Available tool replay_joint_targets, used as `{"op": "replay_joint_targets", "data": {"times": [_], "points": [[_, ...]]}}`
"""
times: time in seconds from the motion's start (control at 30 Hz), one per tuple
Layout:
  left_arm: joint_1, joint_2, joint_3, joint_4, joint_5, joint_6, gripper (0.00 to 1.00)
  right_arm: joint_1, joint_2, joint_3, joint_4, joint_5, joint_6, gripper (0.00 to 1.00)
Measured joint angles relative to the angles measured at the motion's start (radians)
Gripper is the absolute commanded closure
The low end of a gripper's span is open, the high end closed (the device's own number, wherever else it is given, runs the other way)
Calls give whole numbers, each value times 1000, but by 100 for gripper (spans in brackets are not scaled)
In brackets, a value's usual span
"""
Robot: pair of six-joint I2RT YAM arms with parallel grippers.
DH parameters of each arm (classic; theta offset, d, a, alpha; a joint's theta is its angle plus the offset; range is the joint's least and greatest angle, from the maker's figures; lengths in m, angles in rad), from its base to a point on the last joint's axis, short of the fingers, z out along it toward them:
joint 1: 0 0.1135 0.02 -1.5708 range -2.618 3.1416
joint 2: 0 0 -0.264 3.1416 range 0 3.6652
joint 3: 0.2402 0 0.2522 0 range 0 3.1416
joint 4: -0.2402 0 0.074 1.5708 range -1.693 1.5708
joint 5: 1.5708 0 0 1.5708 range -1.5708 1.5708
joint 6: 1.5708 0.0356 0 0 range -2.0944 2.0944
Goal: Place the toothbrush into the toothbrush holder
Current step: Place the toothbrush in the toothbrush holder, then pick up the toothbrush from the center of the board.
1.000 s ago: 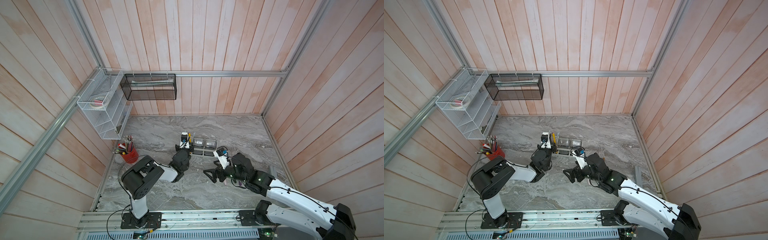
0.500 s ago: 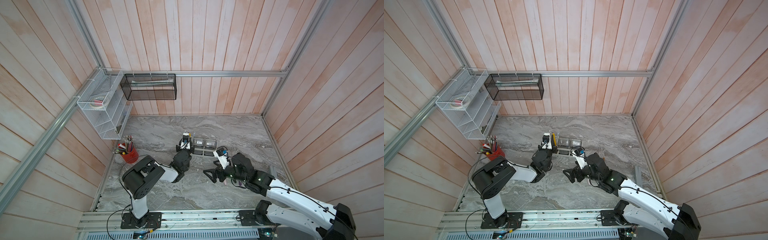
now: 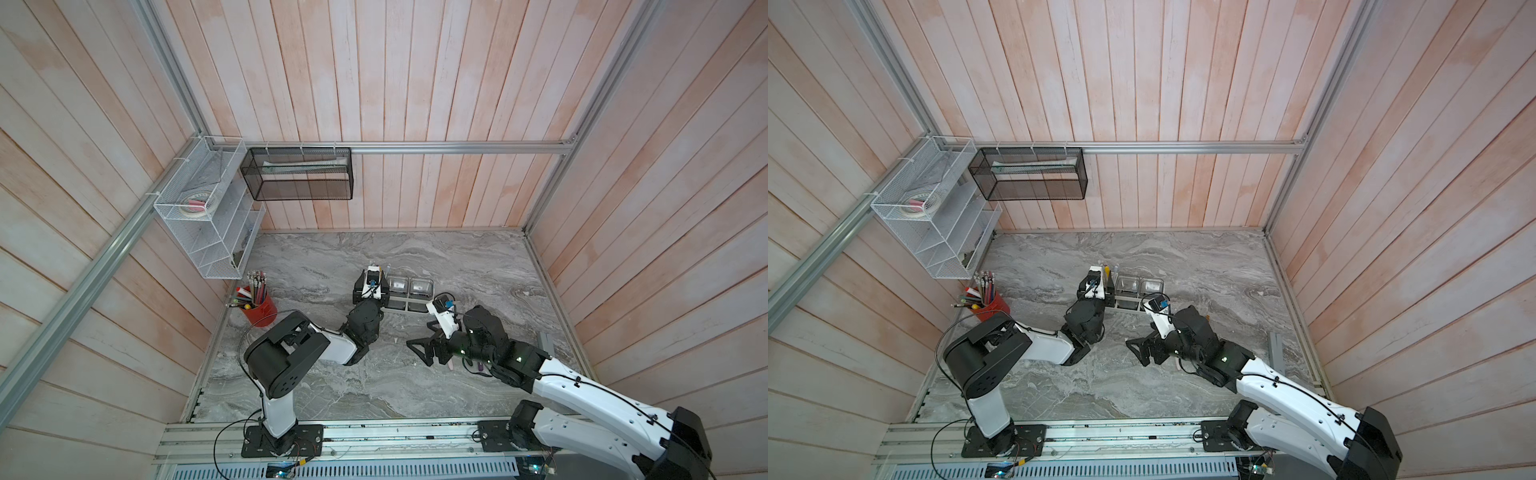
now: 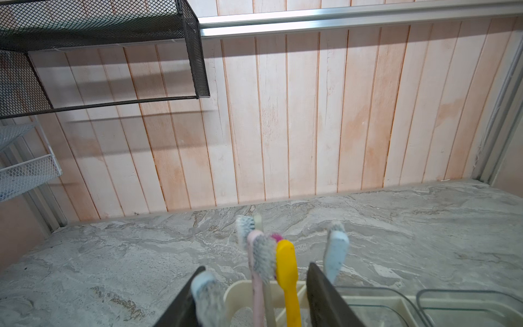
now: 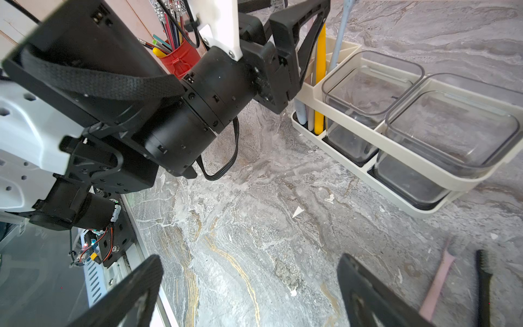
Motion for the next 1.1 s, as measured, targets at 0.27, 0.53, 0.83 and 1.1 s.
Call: {"op": "replay_joint_targets", "data": {"times": [0.27, 0.53, 0.83, 1.1], "points": [[-1, -37, 42, -34, 6, 31, 30, -1, -6, 0, 0, 0, 0, 2], [-12, -114, 64, -81, 9, 51, 29, -10, -27, 0, 0, 1, 0, 2], [-26, -222, 93, -171, 24, 55, 25, -43, -52, 0, -3, 5, 5, 2], [-53, -366, 100, -301, 26, 48, 25, -109, -63, 4, -45, 43, 57, 2]]}}
